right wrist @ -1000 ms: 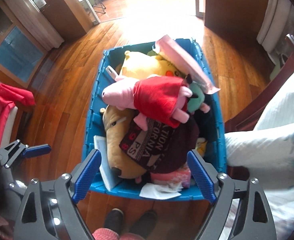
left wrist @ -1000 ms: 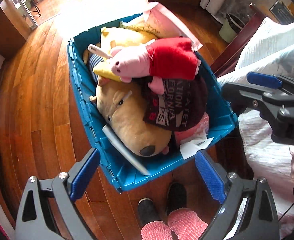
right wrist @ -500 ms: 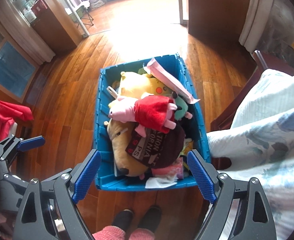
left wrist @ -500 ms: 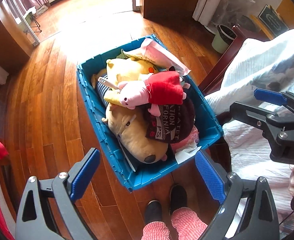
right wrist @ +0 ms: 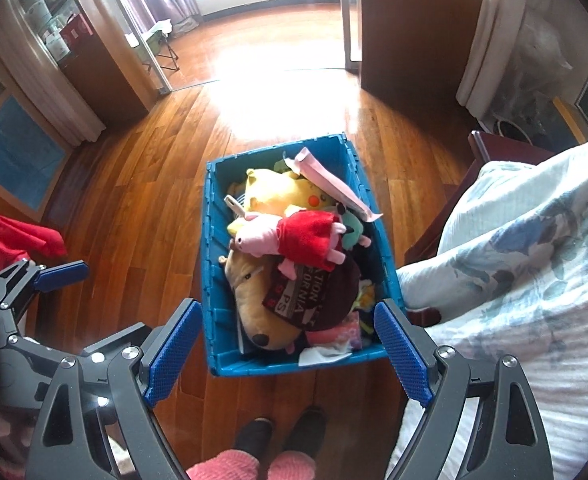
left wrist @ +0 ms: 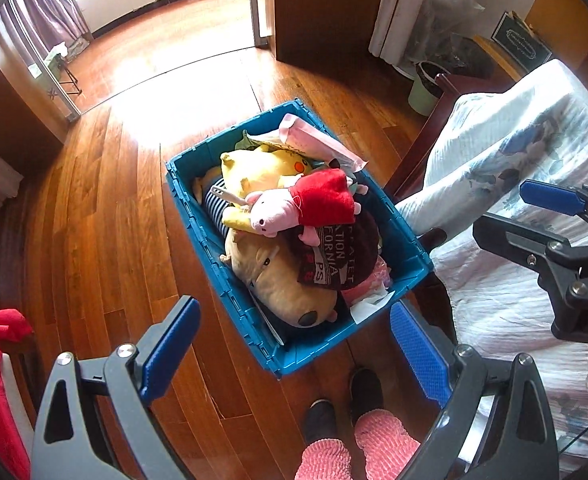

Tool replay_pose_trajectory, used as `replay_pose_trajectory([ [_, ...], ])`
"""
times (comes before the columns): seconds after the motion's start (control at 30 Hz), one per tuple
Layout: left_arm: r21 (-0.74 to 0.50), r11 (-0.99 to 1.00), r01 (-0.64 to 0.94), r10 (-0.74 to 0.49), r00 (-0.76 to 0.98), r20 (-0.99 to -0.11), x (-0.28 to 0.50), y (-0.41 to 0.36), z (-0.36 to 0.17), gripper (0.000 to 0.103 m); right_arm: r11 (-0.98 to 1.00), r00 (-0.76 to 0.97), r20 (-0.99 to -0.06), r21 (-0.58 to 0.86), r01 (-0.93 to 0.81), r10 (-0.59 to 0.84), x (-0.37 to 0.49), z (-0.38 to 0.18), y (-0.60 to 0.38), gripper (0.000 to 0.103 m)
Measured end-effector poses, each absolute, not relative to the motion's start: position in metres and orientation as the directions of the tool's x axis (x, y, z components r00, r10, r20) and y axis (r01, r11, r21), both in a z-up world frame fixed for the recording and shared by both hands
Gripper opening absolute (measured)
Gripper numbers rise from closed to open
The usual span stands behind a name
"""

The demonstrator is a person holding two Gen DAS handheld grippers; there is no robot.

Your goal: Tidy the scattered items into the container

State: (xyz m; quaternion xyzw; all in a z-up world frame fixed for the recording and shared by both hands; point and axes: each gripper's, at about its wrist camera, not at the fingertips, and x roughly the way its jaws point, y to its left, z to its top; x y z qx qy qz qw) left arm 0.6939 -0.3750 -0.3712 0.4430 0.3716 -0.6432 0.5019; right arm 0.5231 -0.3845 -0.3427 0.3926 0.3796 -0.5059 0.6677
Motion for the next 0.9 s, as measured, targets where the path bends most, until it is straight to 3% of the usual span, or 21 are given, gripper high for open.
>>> replay_pose_trajectory([
  [0.4,0.000,-0.302,0.953,-0.376,-0.119,-0.919,0.677,-0.367,-0.311,0.097,0.087,0.145,-0.879,0.118,0.989,-0.454,0.504,-0.284,-0.355,0.089],
  [0.9,0.018,-0.542,0.840,-0.409,-0.245,-0.879,0.570,-0.332,-0.220,0.097,-0.185,-0.018,-0.855,0.092,0.978,-0.518,0.417,-0.206,-0.268,0.090],
])
